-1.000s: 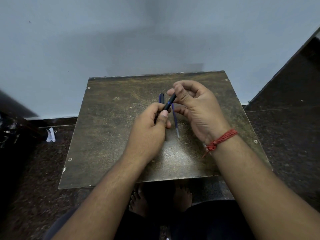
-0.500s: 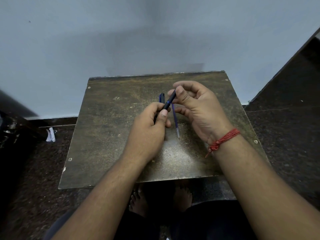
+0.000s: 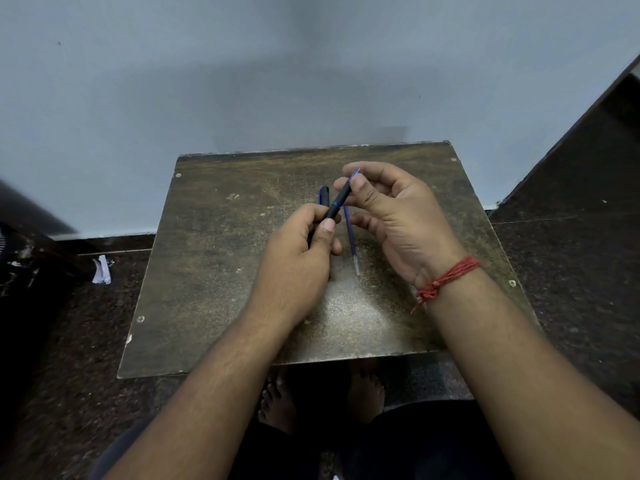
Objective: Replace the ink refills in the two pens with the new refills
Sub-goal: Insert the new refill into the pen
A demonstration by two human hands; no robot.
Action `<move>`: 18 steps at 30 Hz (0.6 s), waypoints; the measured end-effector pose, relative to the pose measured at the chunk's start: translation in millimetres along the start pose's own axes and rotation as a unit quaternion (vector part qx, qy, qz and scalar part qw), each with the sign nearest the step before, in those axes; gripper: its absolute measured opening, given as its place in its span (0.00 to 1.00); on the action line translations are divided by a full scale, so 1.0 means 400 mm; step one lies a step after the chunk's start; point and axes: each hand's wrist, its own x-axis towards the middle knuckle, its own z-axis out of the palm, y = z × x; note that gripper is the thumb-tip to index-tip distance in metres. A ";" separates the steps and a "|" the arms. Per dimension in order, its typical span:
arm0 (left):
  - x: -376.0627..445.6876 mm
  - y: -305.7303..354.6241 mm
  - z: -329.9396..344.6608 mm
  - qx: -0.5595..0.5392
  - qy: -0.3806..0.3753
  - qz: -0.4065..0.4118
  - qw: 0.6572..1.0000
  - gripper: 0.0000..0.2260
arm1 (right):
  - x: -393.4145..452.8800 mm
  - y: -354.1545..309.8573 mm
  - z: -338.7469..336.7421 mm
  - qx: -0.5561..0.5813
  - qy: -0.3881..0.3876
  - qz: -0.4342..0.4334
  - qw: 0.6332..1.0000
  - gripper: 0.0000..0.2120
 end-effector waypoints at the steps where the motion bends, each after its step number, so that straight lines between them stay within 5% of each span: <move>1: 0.000 -0.001 -0.001 0.000 0.000 0.000 1.000 0.10 | -0.001 -0.001 -0.002 -0.002 -0.007 0.001 1.000 0.06; 6: -0.003 0.001 -0.001 0.007 -0.003 -0.002 1.000 0.09 | -0.002 -0.002 0.003 -0.016 -0.001 0.002 1.000 0.02; 12: -0.002 0.004 0.001 -0.001 -0.005 -0.003 1.000 0.08 | -0.004 0.004 0.012 -0.035 0.018 -0.008 0.999 0.10; 18: -0.004 0.006 0.000 0.002 -0.003 -0.004 1.000 0.08 | -0.007 -0.004 0.012 0.003 -0.007 0.003 1.000 0.04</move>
